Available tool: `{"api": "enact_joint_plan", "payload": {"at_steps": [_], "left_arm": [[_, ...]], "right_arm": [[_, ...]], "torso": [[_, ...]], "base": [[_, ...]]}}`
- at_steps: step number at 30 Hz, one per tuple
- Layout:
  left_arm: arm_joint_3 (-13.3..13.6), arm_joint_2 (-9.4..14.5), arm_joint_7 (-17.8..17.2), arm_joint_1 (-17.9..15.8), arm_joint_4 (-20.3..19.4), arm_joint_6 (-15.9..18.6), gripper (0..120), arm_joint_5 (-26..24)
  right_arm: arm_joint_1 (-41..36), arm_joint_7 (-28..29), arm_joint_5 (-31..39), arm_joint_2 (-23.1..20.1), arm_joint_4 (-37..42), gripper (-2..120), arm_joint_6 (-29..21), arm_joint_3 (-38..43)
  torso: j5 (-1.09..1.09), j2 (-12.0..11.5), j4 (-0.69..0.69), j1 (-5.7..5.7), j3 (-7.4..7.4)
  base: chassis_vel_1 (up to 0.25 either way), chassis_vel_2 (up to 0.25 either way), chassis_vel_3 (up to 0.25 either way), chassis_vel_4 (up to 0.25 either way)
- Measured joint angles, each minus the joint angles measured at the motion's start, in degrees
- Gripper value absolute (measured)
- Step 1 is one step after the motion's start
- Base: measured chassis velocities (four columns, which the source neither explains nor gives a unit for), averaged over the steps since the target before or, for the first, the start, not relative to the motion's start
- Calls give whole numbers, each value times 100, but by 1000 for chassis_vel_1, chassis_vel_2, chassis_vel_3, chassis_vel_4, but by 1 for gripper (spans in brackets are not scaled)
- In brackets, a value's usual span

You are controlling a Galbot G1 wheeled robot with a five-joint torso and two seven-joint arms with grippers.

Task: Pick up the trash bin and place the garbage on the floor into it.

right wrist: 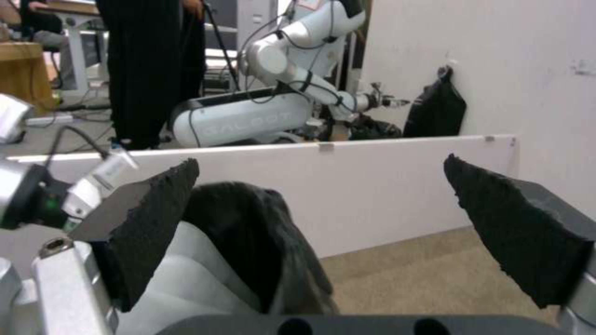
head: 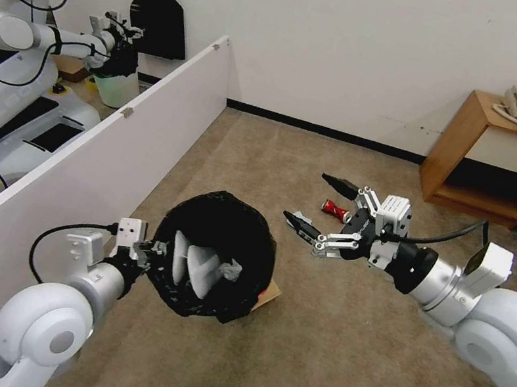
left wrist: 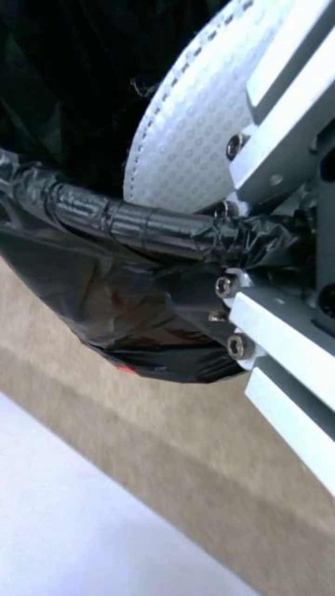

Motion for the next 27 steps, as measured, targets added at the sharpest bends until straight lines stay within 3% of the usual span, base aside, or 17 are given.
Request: {"api": "enact_joint_plan", "payload": {"at_steps": [8, 27], "left_arm": [[-508, -89, 133, 444, -178, 0, 0, 216], [-693, -469, 406, 798, -371, 0, 0, 815]], "right_arm": [[-148, -38, -223, 309, -68, 100, 29, -48], [-239, -129, -425, 566, -115, 100, 56, -60]], "torso": [[0, 0, 1, 0, 0], [0, 0, 0, 0, 0]], "base": [[0, 0, 0, 0], [0, 0, 0, 0]]}}
